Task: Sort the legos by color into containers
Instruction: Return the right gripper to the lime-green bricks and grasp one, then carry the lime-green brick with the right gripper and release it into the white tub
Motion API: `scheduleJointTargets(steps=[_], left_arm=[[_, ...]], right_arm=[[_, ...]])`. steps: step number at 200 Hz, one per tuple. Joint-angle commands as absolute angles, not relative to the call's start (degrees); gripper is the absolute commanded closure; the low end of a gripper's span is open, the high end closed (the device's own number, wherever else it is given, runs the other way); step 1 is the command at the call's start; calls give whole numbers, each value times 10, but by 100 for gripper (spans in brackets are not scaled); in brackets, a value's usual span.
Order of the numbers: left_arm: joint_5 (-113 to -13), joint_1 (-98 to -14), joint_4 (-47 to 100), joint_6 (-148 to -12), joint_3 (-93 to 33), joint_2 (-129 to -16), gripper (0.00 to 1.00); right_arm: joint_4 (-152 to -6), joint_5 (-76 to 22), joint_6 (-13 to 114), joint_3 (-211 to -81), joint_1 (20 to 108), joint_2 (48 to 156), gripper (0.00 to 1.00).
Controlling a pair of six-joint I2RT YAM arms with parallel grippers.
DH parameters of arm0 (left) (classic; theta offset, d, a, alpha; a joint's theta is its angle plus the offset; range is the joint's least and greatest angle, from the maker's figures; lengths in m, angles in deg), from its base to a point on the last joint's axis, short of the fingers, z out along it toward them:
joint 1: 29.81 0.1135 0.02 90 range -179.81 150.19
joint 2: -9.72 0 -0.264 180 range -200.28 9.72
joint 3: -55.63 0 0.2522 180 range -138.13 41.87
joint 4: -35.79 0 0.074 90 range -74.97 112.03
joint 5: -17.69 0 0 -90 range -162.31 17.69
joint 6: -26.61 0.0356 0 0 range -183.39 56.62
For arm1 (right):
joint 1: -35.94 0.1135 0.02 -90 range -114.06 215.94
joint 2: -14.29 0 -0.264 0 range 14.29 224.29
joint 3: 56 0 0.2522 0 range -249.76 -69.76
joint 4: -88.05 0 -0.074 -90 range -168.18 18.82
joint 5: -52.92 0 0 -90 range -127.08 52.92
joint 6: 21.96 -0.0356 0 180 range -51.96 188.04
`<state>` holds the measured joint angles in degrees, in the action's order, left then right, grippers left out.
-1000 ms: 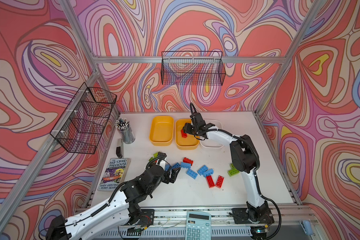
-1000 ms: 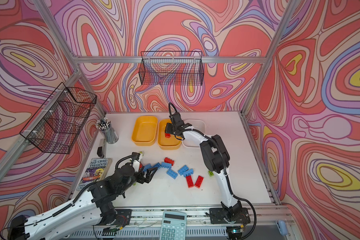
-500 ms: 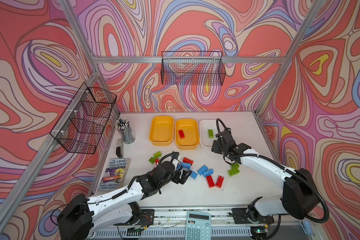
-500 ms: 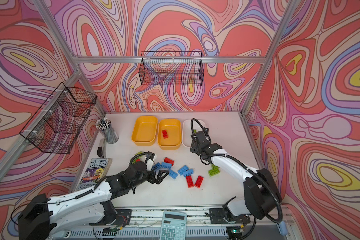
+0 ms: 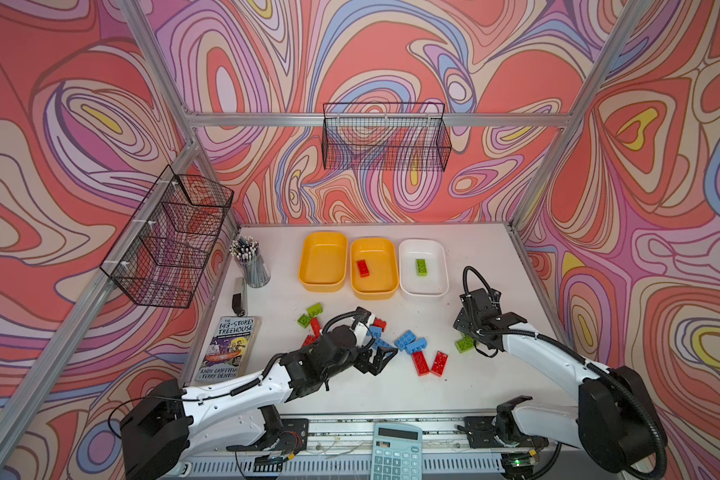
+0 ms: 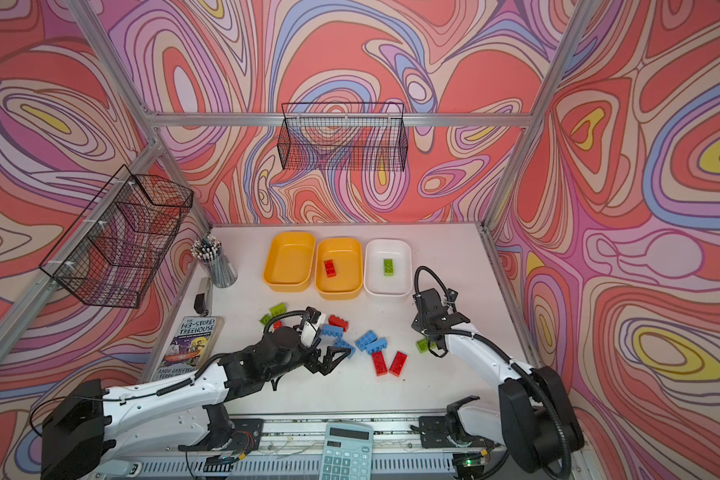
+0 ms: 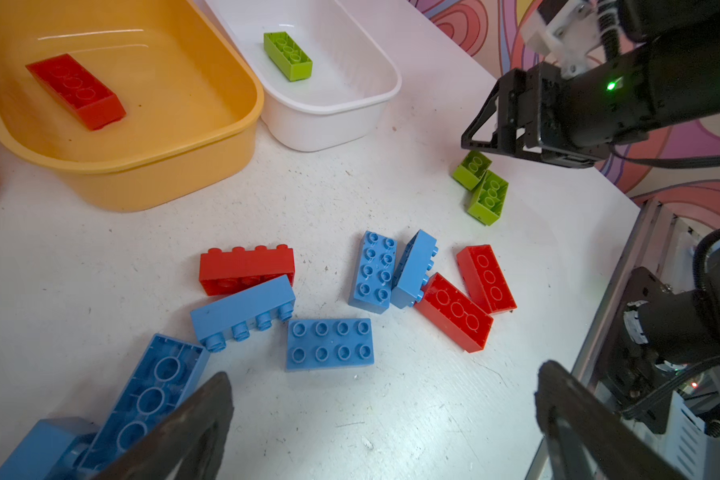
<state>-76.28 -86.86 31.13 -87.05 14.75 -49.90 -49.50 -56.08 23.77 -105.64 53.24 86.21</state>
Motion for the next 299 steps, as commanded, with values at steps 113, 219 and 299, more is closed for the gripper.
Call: scheduleJointTargets(steps=[113,219,299], left_arm=[[-806,-871,292,-868,172,-457,0],[-823,-871,271,-861,175,-437,0],[-845,-871,240,-857,148,-449,0]], right_arm=[[-585,-516,242,-1062,531,955,28],[-525,-539,291,-1151,531,923,70],[-571,-459,361,-1389,532,1092,69]])
